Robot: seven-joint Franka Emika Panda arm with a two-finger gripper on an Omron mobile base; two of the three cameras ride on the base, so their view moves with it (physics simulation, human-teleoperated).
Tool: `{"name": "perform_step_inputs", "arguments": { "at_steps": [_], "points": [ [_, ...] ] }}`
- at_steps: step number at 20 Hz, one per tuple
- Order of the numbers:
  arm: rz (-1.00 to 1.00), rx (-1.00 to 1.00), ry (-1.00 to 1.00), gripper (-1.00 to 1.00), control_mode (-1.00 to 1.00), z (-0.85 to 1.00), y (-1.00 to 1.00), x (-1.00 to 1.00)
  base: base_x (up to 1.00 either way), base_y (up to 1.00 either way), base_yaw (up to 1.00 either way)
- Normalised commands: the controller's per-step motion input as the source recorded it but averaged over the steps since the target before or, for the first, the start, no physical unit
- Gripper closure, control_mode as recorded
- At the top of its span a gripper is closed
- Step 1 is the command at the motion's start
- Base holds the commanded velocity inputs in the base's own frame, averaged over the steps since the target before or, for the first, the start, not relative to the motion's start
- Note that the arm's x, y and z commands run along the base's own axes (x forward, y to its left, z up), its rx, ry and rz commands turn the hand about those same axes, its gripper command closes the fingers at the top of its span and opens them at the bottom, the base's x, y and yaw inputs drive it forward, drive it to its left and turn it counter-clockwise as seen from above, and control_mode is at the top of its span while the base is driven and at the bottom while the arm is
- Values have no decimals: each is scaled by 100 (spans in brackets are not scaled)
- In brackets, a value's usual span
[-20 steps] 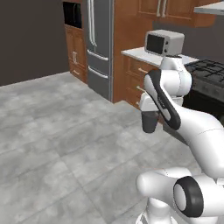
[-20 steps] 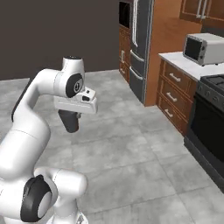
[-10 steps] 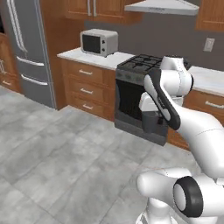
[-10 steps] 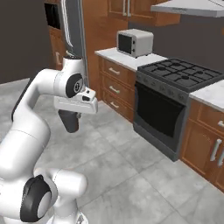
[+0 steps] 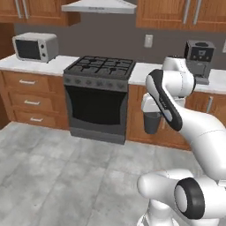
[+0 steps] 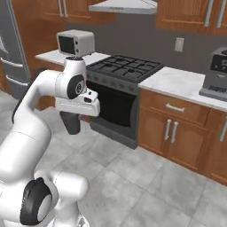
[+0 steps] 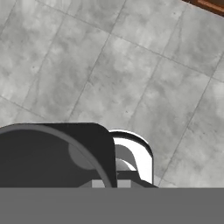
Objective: Pick the pot and glass cup and place them in the sink. Then turn on the water.
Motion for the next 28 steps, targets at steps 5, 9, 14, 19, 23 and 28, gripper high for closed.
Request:
{"name": "perform_step_inputs", "arguments": {
  "at_steps": [5,9,14,19,23,28],
  "points": [
    [0,0,0,100,100,0,0,0,35,17,-56],
    [0,0,0,100,100,0,0,0,41,29,-57],
    [0,0,0,100,100,0,0,0,39,32,-57],
    [0,0,0,100,100,0,0,0,43,40,-58],
    [0,0,0,100,100,0,0,0,44,49,-58],
    [0,0,0,100,100,0,0,0,46,48,-57]
  ]
}}
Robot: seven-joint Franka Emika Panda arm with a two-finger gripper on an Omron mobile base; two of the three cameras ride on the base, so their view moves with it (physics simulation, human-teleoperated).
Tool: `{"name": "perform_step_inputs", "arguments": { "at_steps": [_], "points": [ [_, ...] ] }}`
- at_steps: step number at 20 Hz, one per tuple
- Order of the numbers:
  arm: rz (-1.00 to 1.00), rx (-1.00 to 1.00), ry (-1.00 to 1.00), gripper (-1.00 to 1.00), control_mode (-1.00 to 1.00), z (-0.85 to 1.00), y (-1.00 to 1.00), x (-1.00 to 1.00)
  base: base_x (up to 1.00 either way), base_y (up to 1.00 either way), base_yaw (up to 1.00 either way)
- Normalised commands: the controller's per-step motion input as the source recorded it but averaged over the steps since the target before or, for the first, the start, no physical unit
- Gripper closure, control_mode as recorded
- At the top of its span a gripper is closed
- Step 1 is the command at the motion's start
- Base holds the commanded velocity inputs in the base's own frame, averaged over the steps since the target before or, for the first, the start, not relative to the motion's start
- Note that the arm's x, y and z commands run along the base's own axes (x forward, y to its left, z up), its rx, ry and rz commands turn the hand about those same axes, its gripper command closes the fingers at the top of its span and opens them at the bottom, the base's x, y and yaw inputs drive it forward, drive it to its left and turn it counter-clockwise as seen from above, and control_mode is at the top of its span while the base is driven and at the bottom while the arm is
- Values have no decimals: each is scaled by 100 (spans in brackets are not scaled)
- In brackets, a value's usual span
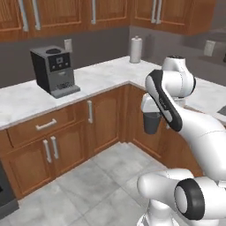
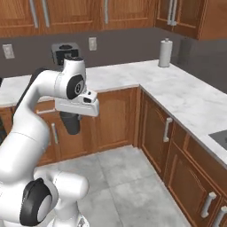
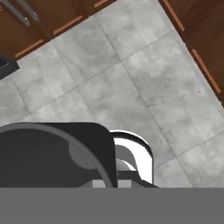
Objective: Pick the pot and glass cup and place them in the sink. Then turn on the water.
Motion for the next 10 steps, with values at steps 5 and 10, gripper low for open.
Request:
{"name": "perform_step_inputs", "arguments": {
  "at_steps": [5,10],
  "points": [
    [0,0,0,100,100,0,0,0,54,52,-50],
    [0,0,0,100,100,0,0,0,57,60,-52]
  ]
}}
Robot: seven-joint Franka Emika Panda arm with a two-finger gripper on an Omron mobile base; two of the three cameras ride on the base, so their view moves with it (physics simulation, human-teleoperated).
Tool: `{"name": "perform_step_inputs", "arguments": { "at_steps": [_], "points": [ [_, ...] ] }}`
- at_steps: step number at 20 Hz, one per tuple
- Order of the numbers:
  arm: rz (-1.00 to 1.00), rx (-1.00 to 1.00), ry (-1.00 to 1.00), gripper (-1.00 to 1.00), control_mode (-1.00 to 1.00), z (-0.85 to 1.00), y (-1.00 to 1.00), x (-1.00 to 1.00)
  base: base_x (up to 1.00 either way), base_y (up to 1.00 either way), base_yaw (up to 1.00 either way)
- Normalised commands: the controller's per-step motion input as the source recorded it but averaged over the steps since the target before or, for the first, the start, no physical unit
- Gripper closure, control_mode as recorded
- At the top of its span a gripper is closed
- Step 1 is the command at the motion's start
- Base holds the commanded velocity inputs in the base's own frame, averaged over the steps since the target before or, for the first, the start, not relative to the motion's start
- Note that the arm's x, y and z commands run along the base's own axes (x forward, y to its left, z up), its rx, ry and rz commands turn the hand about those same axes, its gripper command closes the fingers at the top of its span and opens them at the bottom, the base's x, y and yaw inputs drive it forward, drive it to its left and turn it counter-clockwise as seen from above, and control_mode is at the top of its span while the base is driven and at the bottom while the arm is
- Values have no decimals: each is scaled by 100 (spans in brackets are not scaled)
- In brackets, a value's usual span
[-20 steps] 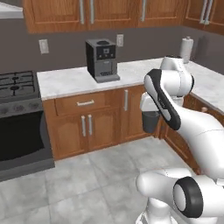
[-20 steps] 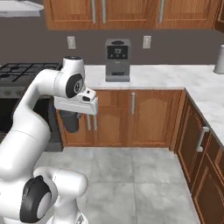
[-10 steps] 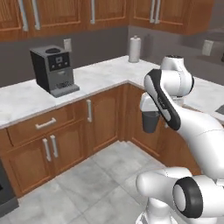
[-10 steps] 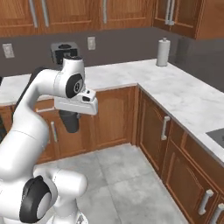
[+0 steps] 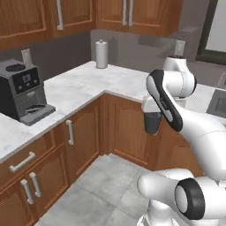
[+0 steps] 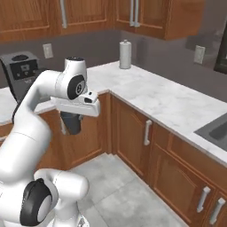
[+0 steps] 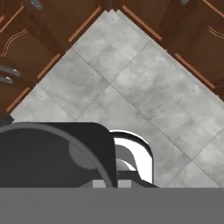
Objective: Pick the pot and glass cup and place them in the sink. Then turn on the water.
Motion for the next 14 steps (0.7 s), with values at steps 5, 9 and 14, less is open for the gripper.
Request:
{"name": "perform_step_inputs", "arguments": {
  "at_steps": [5,9,14],
  "points": [
    [0,0,0,100,100,0,0,0,50,56,-52],
    [0,0,0,100,100,0,0,0,44,11,-40],
    [0,0,0,100,100,0,0,0,27,-40,-28]
  ]
}}
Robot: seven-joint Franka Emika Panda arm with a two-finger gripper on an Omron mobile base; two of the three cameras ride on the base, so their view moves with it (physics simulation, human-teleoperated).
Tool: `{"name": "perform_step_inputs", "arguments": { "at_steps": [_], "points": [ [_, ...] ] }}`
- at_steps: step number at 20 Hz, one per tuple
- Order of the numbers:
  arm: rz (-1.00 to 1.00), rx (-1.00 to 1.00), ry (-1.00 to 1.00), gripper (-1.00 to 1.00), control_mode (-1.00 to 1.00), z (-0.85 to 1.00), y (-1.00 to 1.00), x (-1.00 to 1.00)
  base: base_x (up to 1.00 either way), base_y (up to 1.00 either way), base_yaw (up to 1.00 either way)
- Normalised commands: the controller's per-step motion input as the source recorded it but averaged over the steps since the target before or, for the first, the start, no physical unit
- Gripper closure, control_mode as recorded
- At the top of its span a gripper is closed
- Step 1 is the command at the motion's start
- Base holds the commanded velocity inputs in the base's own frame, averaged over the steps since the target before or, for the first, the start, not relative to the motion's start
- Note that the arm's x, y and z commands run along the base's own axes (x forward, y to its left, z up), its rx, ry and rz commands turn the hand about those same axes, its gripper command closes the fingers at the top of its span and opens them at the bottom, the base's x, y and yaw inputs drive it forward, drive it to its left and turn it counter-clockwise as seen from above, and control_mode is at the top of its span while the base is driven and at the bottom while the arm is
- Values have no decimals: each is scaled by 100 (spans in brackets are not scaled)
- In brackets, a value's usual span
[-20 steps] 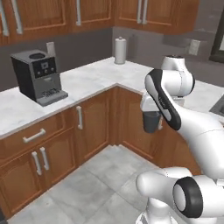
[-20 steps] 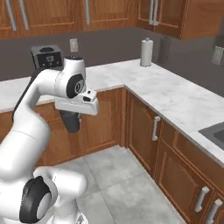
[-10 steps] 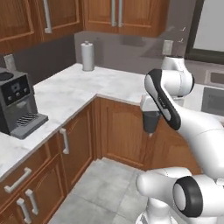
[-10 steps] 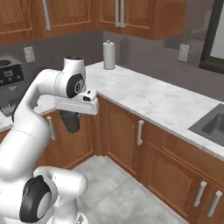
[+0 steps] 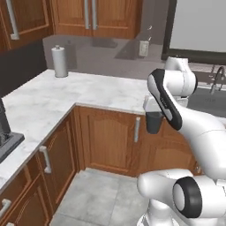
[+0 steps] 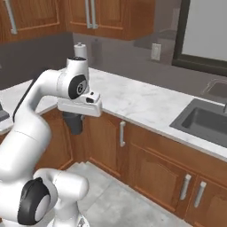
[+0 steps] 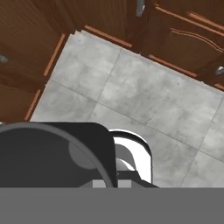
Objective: Pick the pot and glass cup and place them in the sink. Then turn on the water.
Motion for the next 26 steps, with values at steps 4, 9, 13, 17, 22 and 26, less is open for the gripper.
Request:
{"name": "perform_step_inputs", "arguments": {
  "at_steps": [4,9,13,17,22,26],
  "points": [
    [0,0,0,100,100,0,0,0,11,-68,-19],
    [0,0,0,100,100,0,0,0,18,-46,-31],
    [0,0,0,100,100,0,0,0,33,-2,-53],
    [0,0,0,100,100,0,0,0,29,0,-50],
    [0,0,0,100,100,0,0,0,43,2,-39],
    [0,0,0,100,100,0,0,0,49,4,-31]
  ]
}}
